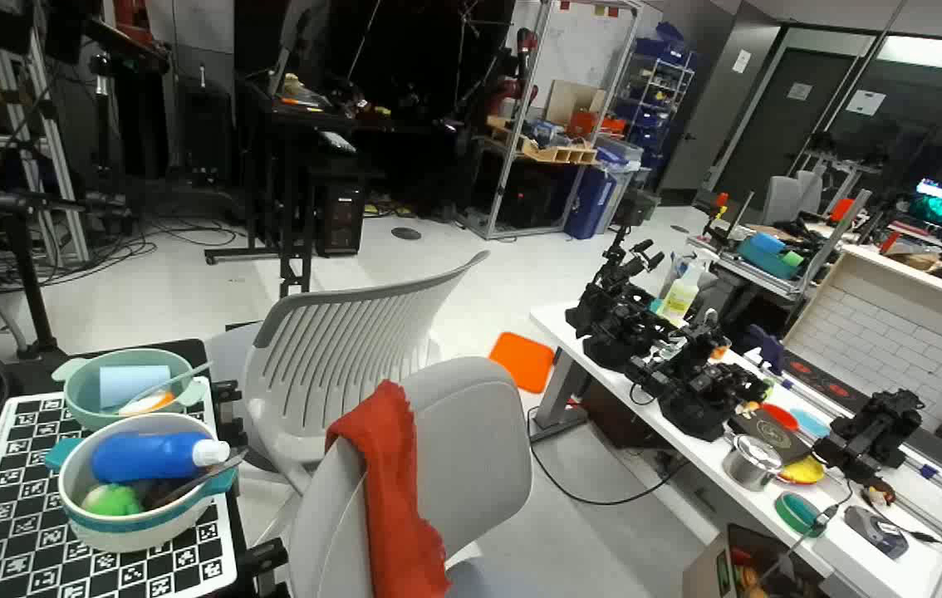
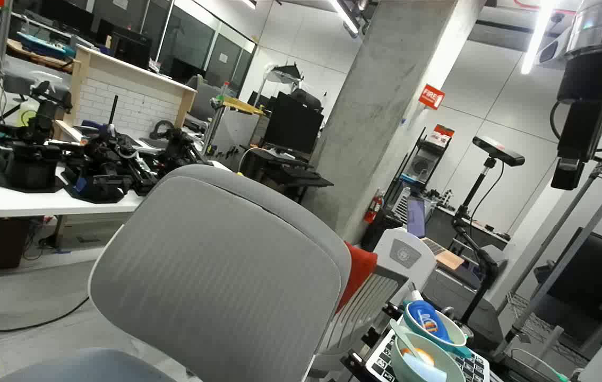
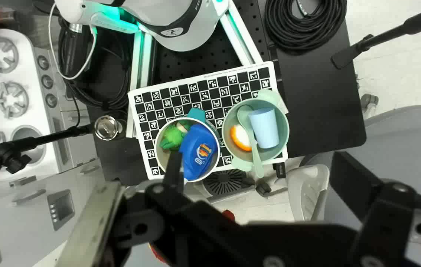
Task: Put the cloth on the other chair
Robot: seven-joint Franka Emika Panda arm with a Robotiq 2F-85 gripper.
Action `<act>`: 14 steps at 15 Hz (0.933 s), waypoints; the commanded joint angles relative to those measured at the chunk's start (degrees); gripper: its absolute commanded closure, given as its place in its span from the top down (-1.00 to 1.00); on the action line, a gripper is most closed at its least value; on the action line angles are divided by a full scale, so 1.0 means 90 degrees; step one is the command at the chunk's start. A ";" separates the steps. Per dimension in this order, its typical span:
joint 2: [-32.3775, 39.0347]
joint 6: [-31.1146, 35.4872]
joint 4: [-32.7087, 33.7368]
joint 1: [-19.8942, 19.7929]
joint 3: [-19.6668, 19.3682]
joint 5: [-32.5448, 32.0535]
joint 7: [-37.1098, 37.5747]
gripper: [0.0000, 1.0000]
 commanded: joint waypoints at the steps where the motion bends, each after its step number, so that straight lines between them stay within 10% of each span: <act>1: 0.0003 -0.0008 0.0017 -0.0006 0.0002 -0.0001 -0.0004 1.00; 14: 0.0063 0.0820 -0.0182 -0.0025 -0.0076 -0.1058 -0.0610 1.00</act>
